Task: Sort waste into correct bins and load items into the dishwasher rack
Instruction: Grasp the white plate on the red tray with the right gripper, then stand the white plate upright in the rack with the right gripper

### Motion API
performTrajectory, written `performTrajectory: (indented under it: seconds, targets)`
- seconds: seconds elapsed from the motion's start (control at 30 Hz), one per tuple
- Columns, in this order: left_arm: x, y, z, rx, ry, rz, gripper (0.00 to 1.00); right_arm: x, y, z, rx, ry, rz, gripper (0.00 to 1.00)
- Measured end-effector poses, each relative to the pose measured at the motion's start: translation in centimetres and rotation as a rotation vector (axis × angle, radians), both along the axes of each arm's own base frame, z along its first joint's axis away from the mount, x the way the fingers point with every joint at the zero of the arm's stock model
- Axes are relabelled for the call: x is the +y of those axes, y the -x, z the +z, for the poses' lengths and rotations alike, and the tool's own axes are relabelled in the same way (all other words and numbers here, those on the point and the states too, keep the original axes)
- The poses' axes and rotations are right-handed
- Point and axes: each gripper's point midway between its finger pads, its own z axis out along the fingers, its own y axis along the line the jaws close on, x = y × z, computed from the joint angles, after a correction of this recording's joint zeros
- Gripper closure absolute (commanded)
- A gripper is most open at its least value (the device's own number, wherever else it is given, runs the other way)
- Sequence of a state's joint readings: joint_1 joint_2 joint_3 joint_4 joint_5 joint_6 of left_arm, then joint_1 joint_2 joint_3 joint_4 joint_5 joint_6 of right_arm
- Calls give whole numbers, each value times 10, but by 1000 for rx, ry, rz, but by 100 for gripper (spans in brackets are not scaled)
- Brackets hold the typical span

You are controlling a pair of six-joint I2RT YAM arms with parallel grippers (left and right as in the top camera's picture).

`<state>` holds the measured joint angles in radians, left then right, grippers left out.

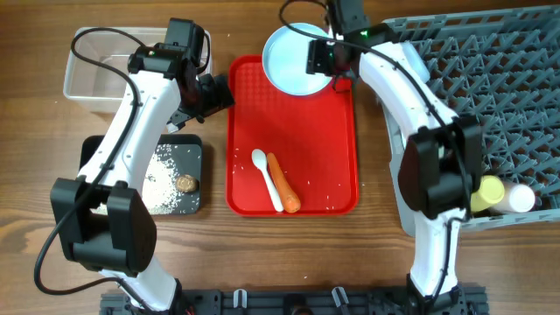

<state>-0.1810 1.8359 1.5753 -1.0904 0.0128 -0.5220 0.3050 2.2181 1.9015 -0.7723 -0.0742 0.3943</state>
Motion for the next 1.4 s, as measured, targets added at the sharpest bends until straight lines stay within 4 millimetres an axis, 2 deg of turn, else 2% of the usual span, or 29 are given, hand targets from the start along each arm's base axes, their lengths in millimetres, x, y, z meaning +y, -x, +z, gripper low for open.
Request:
performTrajectory:
  seconds: [0.1, 0.2, 0.33, 0.47, 0.5, 0.57, 0.7, 0.8, 1.03, 1.1, 1.17, 1.2, 1.23, 1.33, 1.37, 1.4]
  targets:
    - [0, 0, 0, 0, 0, 0, 0, -17, -7, -7, 17, -26, -75, 47]
    - [0, 0, 0, 0, 0, 0, 0, -16, -13, -15, 16, -46, -99, 50]
    - [0, 0, 0, 0, 0, 0, 0, -18, -10, -48, 81, -37, -147, 51]
    - [0, 0, 0, 0, 0, 0, 0, -23, -17, -52, 61, -22, -186, 55]
    - [0, 0, 0, 0, 0, 0, 0, -23, -17, -58, 69, -21, -188, 57]
    - [0, 0, 0, 0, 0, 0, 0, -24, -15, -76, 98, -9, -189, 76]
    - [0, 0, 0, 0, 0, 0, 0, -22, -20, -76, 77, -14, -184, 96]
    - [0, 0, 0, 0, 0, 0, 0, -20, -26, -72, 49, -25, -175, 96]
    - [0, 0, 0, 0, 0, 0, 0, -23, -27, -67, 35, -6, -133, 96]
    - [0, 0, 0, 0, 0, 0, 0, -30, -32, -42, -19, 12, -91, 96]
    - [0, 0, 0, 0, 0, 0, 0, -41, -37, -1, -104, 37, -65, 96]
    - [0, 0, 0, 1, 0, 0, 0, -48, -39, 32, -172, 57, -54, 96]
    - [0, 0, 0, 1, 0, 0, 0, -57, -38, 74, -254, 86, -54, 96]
    - [0, 0, 0, 0, 0, 0, 0, -74, -27, 137, -371, 157, -72, 96]
    - [0, 0, 0, 0, 0, 0, 0, -86, -19, 169, -427, 199, -96, 96]
    - [0, 0, 0, 1, 0, 0, 0, -96, -10, 191, -465, 235, -125, 96]
